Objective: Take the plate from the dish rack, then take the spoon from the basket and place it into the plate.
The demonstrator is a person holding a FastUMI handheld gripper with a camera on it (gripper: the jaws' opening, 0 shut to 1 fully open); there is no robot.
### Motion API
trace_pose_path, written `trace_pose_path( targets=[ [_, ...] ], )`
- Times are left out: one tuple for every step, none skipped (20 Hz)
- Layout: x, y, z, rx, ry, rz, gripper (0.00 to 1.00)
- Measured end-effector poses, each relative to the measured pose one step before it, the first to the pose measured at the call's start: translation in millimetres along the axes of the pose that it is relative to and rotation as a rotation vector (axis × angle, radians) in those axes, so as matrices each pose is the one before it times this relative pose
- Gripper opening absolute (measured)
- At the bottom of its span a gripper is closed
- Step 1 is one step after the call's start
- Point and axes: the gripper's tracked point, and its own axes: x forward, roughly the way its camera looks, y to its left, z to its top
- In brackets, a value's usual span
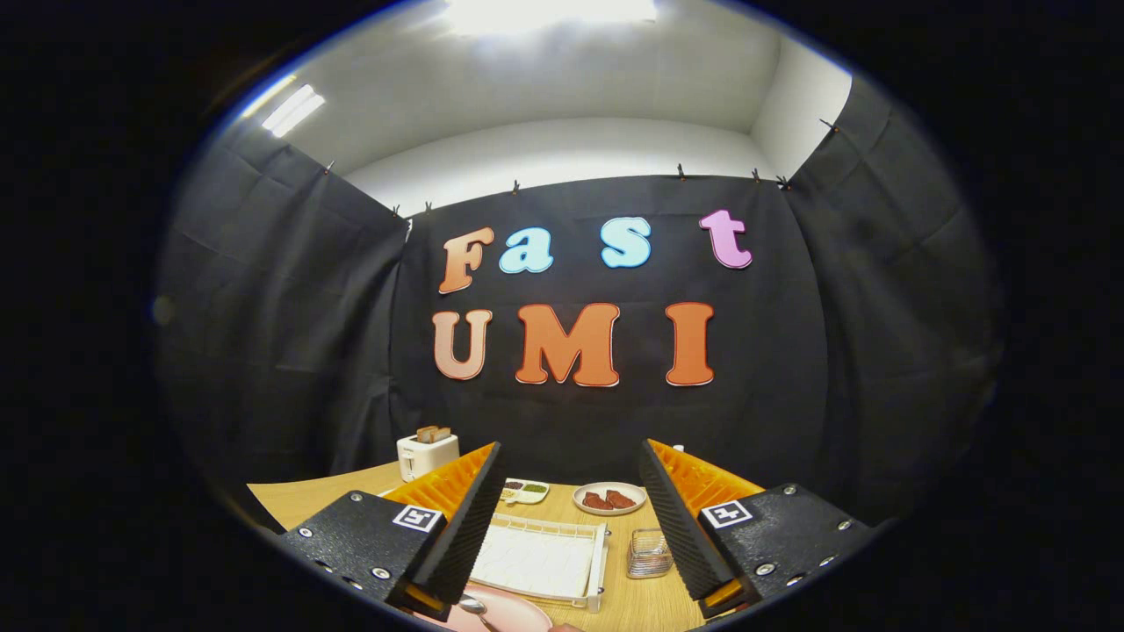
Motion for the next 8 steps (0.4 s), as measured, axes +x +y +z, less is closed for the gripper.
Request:
trace_pose_path(
  targets=[
    [0.41, -0.81, 1.12, -0.00289, -0.00274, -0.00707, 0.92],
    [0.21, 0.19, -0.04, -0.00199, -0.00229, -0.00364, 0.92],
    [-0.02, 0.74, -0.15, -0.00168, -0.00103, -0.00150, 0.92],
    [-1.39, 1.73, -0.46, -0.00268, 0.00067, 0.00189, 0.92],
    [-0.25, -0.05, -0.63, -0.00321, -0.00073, -0.00227, 0.92],
    [-0.12, -0.63, -0.08, -0.00396, -0.00002, -0.00404, 0.92],
    [0.17, -0.18, -0.85, -0.00544, -0.00063, -0.00467, 0.92],
    [0.46, 1.11, -0.03, -0.00449, -0.00041, -0.00114, 0.92]
  ],
)
